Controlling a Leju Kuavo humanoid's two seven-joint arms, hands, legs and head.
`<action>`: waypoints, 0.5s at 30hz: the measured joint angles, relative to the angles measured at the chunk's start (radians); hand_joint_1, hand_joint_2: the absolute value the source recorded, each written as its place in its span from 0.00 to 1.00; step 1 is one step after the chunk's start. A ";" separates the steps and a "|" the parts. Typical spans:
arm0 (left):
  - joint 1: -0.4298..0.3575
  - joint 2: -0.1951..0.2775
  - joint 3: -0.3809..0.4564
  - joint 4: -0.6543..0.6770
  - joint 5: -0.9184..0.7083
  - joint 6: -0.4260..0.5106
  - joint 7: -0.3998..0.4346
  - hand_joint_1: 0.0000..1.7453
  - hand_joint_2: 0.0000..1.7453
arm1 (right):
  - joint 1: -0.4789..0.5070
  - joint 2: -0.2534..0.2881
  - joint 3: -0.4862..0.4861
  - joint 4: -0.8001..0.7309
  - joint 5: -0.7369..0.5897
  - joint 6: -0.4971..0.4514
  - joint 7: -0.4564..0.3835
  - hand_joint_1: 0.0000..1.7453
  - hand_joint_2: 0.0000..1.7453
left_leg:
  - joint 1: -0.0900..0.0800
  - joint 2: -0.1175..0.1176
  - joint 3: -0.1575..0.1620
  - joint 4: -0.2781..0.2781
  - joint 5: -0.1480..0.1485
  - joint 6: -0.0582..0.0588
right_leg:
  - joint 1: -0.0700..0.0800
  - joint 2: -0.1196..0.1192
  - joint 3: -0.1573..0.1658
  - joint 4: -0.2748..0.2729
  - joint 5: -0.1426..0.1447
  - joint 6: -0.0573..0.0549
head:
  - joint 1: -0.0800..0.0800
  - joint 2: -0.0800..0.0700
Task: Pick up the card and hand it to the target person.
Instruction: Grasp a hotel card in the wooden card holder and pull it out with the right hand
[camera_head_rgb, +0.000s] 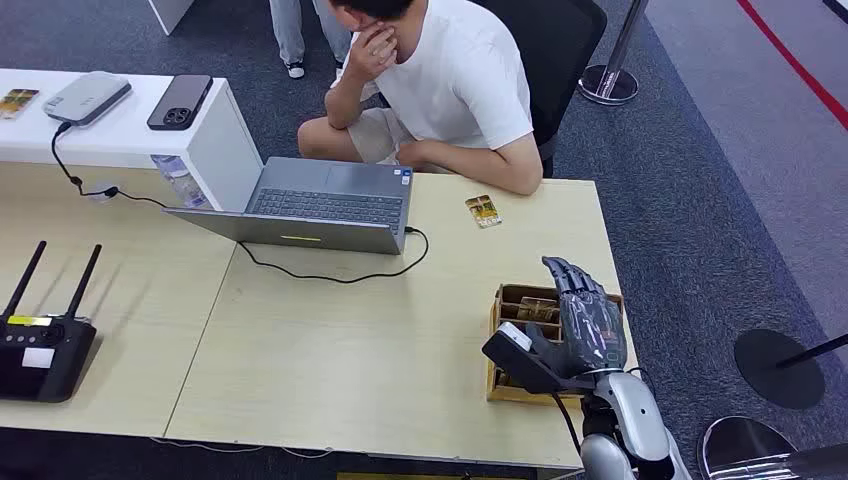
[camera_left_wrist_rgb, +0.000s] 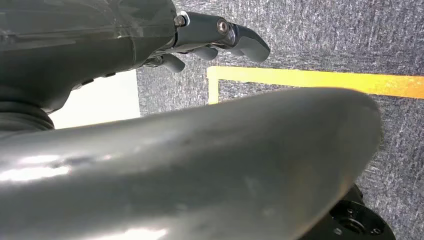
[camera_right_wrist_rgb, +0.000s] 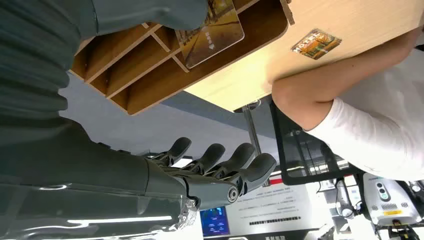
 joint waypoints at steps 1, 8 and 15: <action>0.000 0.000 0.000 0.000 0.000 0.000 0.000 0.00 0.00 | -0.002 0.000 0.001 0.002 0.000 0.000 0.000 0.29 1.00 | 0.000 0.000 0.000 0.000 0.000 0.000 | 0.000 0.000 0.000 0.000 0.000 0.000 | 0.000 0.000; 0.000 0.000 0.000 0.000 0.000 0.000 0.000 0.00 0.00 | -0.026 0.000 0.012 0.020 -0.006 0.004 0.000 0.29 1.00 | 0.000 0.000 0.000 0.000 0.000 0.000 | 0.000 0.000 0.000 0.000 0.000 0.000 | 0.000 0.000; 0.000 0.000 0.000 0.000 0.000 0.000 0.000 0.00 0.00 | -0.035 0.000 0.021 0.036 -0.010 0.006 0.000 0.32 1.00 | 0.000 0.000 0.000 0.000 0.000 0.000 | 0.000 0.000 0.000 0.000 0.000 0.000 | 0.000 0.000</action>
